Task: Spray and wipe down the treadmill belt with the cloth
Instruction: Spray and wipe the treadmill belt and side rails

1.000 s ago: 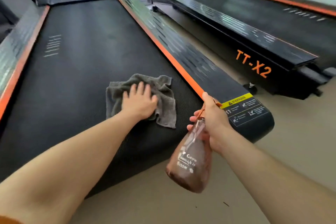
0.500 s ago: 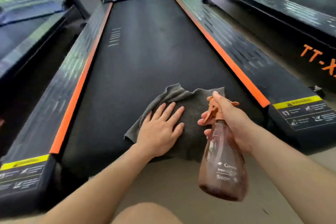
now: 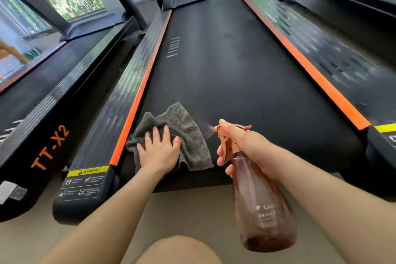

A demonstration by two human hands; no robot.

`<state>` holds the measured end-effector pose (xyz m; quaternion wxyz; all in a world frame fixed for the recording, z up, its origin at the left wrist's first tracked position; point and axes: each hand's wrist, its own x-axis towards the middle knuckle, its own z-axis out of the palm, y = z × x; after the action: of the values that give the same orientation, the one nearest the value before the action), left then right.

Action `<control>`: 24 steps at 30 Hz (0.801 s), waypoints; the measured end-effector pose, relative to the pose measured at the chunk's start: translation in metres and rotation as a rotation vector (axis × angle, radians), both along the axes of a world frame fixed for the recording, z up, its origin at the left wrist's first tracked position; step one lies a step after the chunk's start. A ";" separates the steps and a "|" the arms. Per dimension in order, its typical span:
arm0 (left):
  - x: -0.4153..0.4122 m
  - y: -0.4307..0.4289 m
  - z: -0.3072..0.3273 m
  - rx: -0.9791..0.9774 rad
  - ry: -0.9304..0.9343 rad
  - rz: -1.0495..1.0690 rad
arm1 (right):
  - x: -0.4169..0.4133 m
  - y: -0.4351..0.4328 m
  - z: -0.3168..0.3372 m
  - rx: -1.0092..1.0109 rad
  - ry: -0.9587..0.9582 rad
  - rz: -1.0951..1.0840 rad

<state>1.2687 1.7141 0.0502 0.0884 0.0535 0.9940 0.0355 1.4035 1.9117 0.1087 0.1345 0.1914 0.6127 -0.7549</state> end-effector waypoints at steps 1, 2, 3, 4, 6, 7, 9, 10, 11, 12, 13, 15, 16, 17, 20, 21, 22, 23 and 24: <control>-0.003 0.016 -0.001 -0.006 -0.006 -0.066 | 0.004 0.006 0.000 -0.006 -0.004 -0.059; -0.004 0.030 -0.002 -0.014 -0.004 -0.138 | 0.004 0.011 0.000 -0.012 -0.001 -0.126; -0.001 0.048 -0.003 -0.019 0.003 -0.219 | 0.004 0.017 0.001 -0.014 0.010 -0.202; 0.005 0.075 -0.005 -0.015 0.020 -0.324 | 0.006 0.030 0.003 0.009 0.027 -0.288; 0.027 0.113 -0.006 -0.013 0.058 -0.545 | 0.006 0.049 0.005 0.101 0.055 -0.376; 0.042 0.129 -0.008 0.002 0.060 -0.674 | 0.009 0.058 0.006 0.164 0.055 -0.391; 0.069 0.150 -0.010 0.005 0.064 -0.909 | 0.017 0.074 0.002 0.301 0.007 -0.353; 0.076 0.155 -0.011 -0.007 0.078 -0.980 | 0.024 0.080 -0.001 0.337 -0.027 -0.337; 0.077 0.158 -0.011 -0.002 0.083 -1.003 | 0.030 0.085 -0.004 0.347 -0.043 -0.329; 0.074 0.156 -0.010 0.015 0.076 -0.983 | 0.037 0.087 -0.006 0.340 -0.037 -0.329; 0.066 0.151 -0.010 0.042 0.060 -0.919 | 0.043 0.090 -0.008 0.332 -0.015 -0.344; 0.039 0.128 -0.008 0.071 0.031 -0.691 | 0.050 0.092 -0.010 0.300 0.018 -0.384; 0.025 0.115 -0.009 0.059 0.022 -0.566 | 0.054 0.095 -0.011 0.273 0.014 -0.421; 0.011 0.095 -0.005 0.031 0.027 -0.442 | 0.051 0.094 -0.008 0.244 0.009 -0.441; -0.007 0.071 -0.003 -0.031 0.017 -0.284 | 0.045 0.095 -0.004 0.163 -0.002 -0.505; -0.005 0.077 -0.003 -0.039 -0.005 -0.310 | 0.043 0.092 -0.002 0.148 -0.001 -0.527; 0.002 0.086 -0.005 -0.045 -0.014 -0.363 | 0.040 0.089 -0.001 0.144 -0.005 -0.538; 0.009 0.099 -0.006 -0.041 -0.007 -0.436 | 0.038 0.087 0.000 0.137 -0.009 -0.536; 0.019 0.113 -0.008 -0.035 0.009 -0.521 | 0.036 0.087 0.001 0.132 -0.015 -0.538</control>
<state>1.2875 1.8270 0.0423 0.0909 0.3063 0.9476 -0.0058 1.4398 1.9986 0.1093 -0.0790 0.3611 0.5868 -0.7205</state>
